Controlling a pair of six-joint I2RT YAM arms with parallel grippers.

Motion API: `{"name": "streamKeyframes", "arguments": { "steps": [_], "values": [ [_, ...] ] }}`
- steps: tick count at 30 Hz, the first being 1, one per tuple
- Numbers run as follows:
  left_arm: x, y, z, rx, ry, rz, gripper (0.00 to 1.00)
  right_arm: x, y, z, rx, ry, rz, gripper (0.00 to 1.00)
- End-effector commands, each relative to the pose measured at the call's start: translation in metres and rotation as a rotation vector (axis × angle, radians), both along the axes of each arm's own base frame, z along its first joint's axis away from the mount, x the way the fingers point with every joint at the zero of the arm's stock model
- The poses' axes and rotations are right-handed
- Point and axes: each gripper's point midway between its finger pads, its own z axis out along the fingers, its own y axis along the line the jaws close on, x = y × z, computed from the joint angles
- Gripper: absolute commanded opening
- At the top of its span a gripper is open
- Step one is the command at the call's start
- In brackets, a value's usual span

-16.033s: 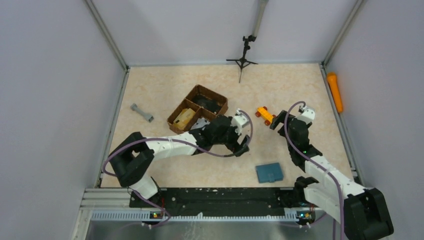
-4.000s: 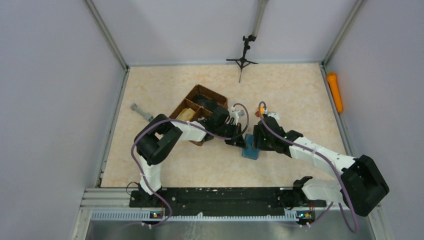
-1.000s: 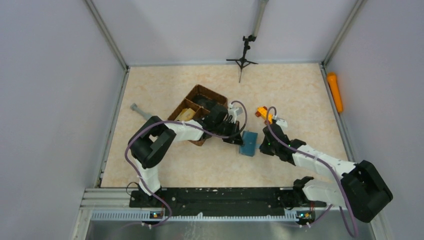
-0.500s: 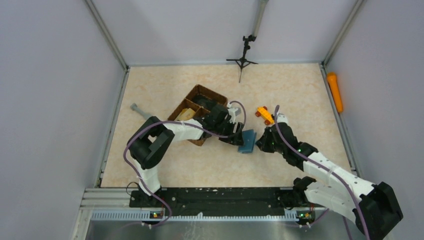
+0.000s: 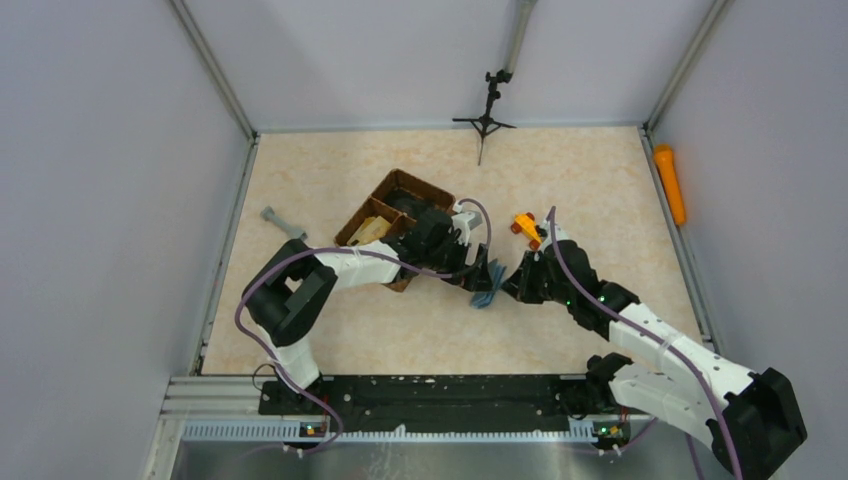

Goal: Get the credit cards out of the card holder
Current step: Open the card holder at the center of the board.

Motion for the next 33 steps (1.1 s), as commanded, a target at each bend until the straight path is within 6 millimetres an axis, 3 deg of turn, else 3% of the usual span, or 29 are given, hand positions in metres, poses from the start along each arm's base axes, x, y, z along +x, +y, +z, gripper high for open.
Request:
{"name": "streamKeyframes", "arguments": {
  "steps": [1,5,10,12,20,26,31,33],
  "values": [
    [0.005,-0.003,0.011,-0.009,-0.048,-0.004,0.98,0.007,0.007,0.027,0.050,-0.072,0.022,0.00],
    [0.009,-0.001,0.002,0.036,-0.034,0.011,0.82,0.007,-0.004,0.020,-0.002,-0.057,-0.017,0.00],
    [0.012,0.002,-0.001,0.059,-0.033,0.026,0.47,0.007,-0.028,0.001,-0.117,-0.010,-0.109,0.00],
    [0.012,0.002,-0.002,0.063,-0.031,0.028,0.40,0.005,-0.035,-0.008,-0.150,0.013,-0.126,0.00],
    [0.011,0.001,-0.002,0.050,-0.015,0.016,0.34,-0.006,-0.051,-0.039,-0.234,0.105,-0.178,0.00],
    [0.009,-0.002,0.000,0.017,0.013,-0.008,0.49,-0.009,-0.055,-0.050,-0.247,0.124,-0.188,0.04],
    [0.010,0.001,-0.005,0.030,0.025,0.001,0.29,-0.008,-0.057,-0.050,-0.256,0.122,-0.200,0.16],
    [0.011,0.001,-0.006,0.032,0.032,0.003,0.27,-0.008,-0.058,-0.050,-0.257,0.121,-0.206,0.30]
  ]
}}
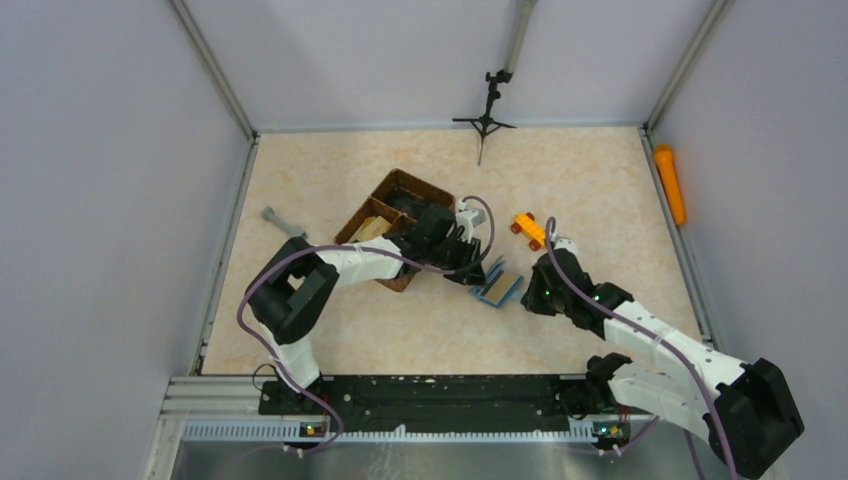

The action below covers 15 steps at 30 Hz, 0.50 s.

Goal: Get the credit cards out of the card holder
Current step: Open the card holder at the center of the board.

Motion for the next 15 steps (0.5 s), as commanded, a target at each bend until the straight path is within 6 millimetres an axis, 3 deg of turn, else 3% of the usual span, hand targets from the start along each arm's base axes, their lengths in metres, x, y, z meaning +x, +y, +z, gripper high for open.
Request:
{"name": "streamKeyframes", "arguments": {
  "steps": [1,3,5,8,11,15],
  "values": [
    [0.006,0.005,-0.011,0.033,0.016,0.018,0.26,0.004,-0.007,0.000,-0.025,-0.013,-0.037,0.41],
    [0.005,0.003,-0.008,0.013,0.021,0.013,0.26,0.005,-0.006,0.001,-0.010,-0.016,-0.042,0.59],
    [0.003,0.003,-0.005,-0.006,0.028,0.006,0.23,0.006,-0.001,0.001,0.020,-0.022,-0.043,0.70],
    [0.002,0.002,-0.004,-0.033,0.054,-0.003,0.12,0.009,0.005,0.002,0.079,-0.033,-0.070,0.78],
    [0.001,0.001,-0.003,-0.070,0.089,-0.007,0.07,0.012,0.010,0.001,0.167,-0.038,-0.123,0.86],
    [0.003,0.003,-0.003,-0.095,0.113,0.001,0.05,0.015,0.018,-0.005,0.301,-0.033,-0.175,0.87]
  ]
}}
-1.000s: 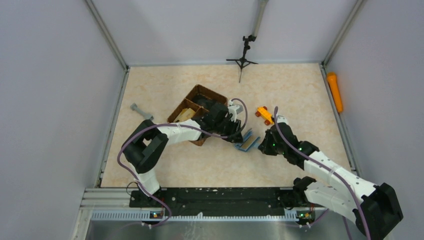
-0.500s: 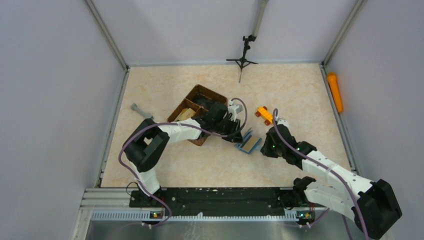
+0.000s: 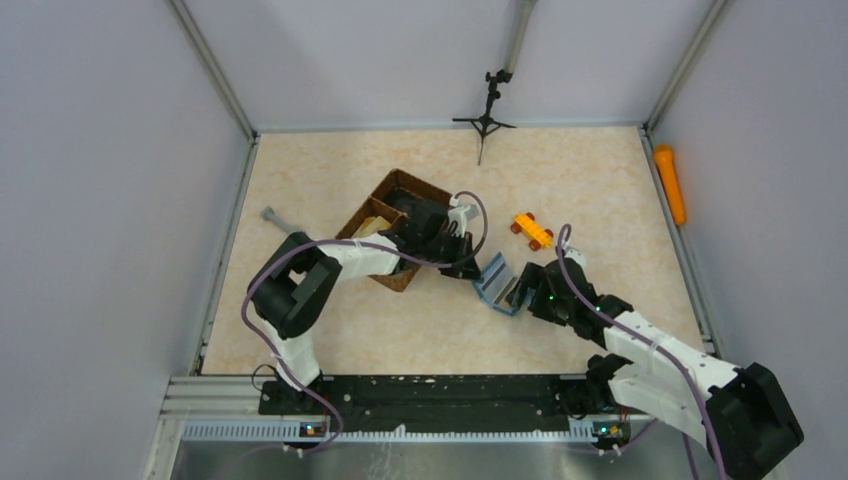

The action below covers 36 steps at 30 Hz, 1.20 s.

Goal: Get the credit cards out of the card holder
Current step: Open the card holder at the center of the board.

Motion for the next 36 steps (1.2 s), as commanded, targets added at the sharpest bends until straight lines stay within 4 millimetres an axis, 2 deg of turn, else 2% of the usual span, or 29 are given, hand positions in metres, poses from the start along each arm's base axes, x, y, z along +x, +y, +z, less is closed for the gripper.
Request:
{"name": "streamKeyframes", "arguments": {
  "steps": [1,4,6,10,13,15,17,19,29,36],
  "values": [
    [-0.003,0.002,-0.006,-0.025,0.049,-0.005,0.05,0.014,0.015,0.008,0.190,-0.040,-0.088,0.88],
    [-0.002,0.004,-0.007,-0.019,0.045,-0.001,0.05,0.015,0.011,0.002,0.209,-0.040,-0.130,0.87],
    [-0.003,0.003,-0.006,-0.027,0.050,-0.006,0.06,0.016,0.010,0.000,0.209,-0.046,-0.140,0.82],
    [-0.006,0.000,-0.002,-0.057,0.056,-0.025,0.06,0.020,0.016,0.002,0.237,-0.061,-0.112,0.60],
    [-0.008,-0.002,0.001,-0.077,0.062,-0.035,0.08,0.020,0.018,-0.001,0.227,-0.045,-0.102,0.37],
    [-0.008,-0.002,0.001,-0.079,0.063,-0.035,0.18,0.019,0.018,-0.002,0.224,-0.040,-0.092,0.27],
    [-0.008,-0.002,-0.001,-0.077,0.067,-0.033,0.41,0.018,0.017,-0.006,0.212,-0.035,-0.085,0.17],
    [-0.007,-0.002,-0.002,-0.071,0.071,-0.030,0.53,0.017,0.015,-0.009,0.199,-0.028,-0.083,0.12],
    [-0.004,0.000,-0.012,-0.029,0.078,-0.017,0.52,0.008,0.007,-0.026,0.153,0.000,-0.070,0.09],
    [-0.004,0.000,-0.017,-0.015,0.086,-0.025,0.32,0.007,0.003,-0.031,0.131,0.001,-0.068,0.09]
  ]
}}
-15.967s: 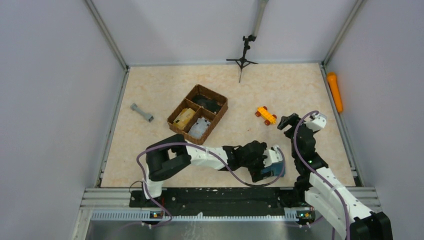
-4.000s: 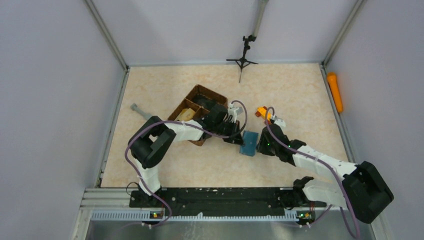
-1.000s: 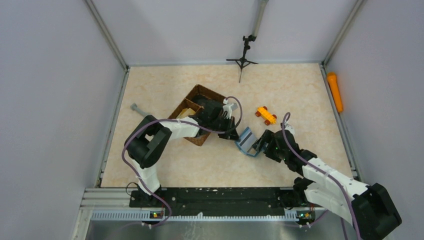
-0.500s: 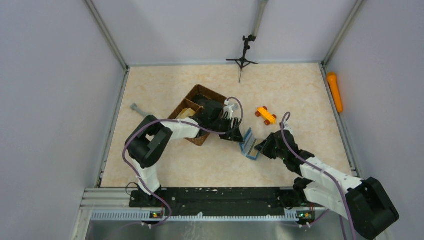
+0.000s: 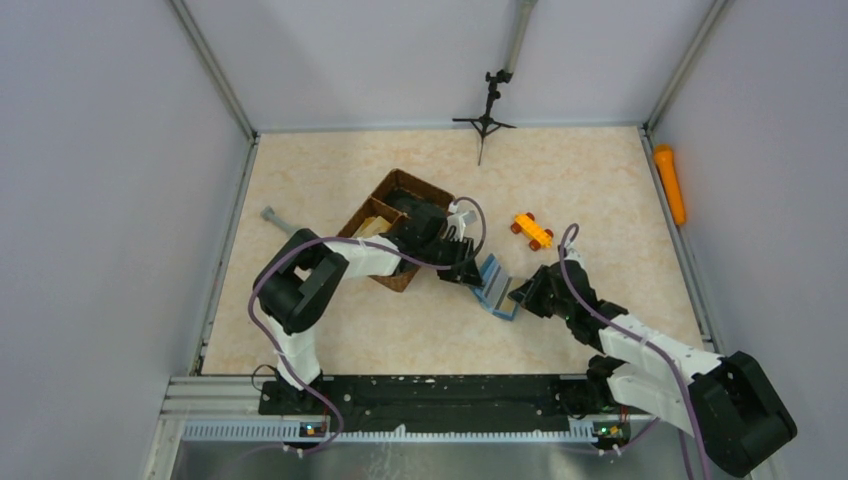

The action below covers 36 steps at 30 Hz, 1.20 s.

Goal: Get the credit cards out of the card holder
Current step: Open the card holder at the center of the board.

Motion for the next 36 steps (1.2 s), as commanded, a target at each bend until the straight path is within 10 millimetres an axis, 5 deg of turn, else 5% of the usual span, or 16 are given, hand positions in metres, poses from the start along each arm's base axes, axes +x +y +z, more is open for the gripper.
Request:
{"name": "streamKeyframes", "arguments": {
  "steps": [1,7,20,29,36],
  "values": [
    [0.006,-0.003,-0.002,0.011,-0.022,-0.010,0.31,-0.014,-0.018,-0.027,-0.094,0.059,0.005,0.09],
    [-0.002,-0.011,-0.006,0.001,0.012,-0.064,0.36,-0.012,-0.004,-0.022,-0.055,0.024,0.078,0.13],
    [-0.020,-0.023,-0.013,0.130,-0.087,-0.152,0.28,-0.011,0.006,-0.025,-0.034,0.036,0.121,0.14],
    [-0.013,-0.016,-0.007,0.093,-0.070,-0.109,0.09,-0.010,0.001,-0.013,-0.058,0.004,0.123,0.10],
    [-0.003,-0.009,-0.003,0.095,-0.088,-0.069,0.38,-0.012,-0.018,0.011,-0.134,-0.004,0.074,0.05]
  ]
}}
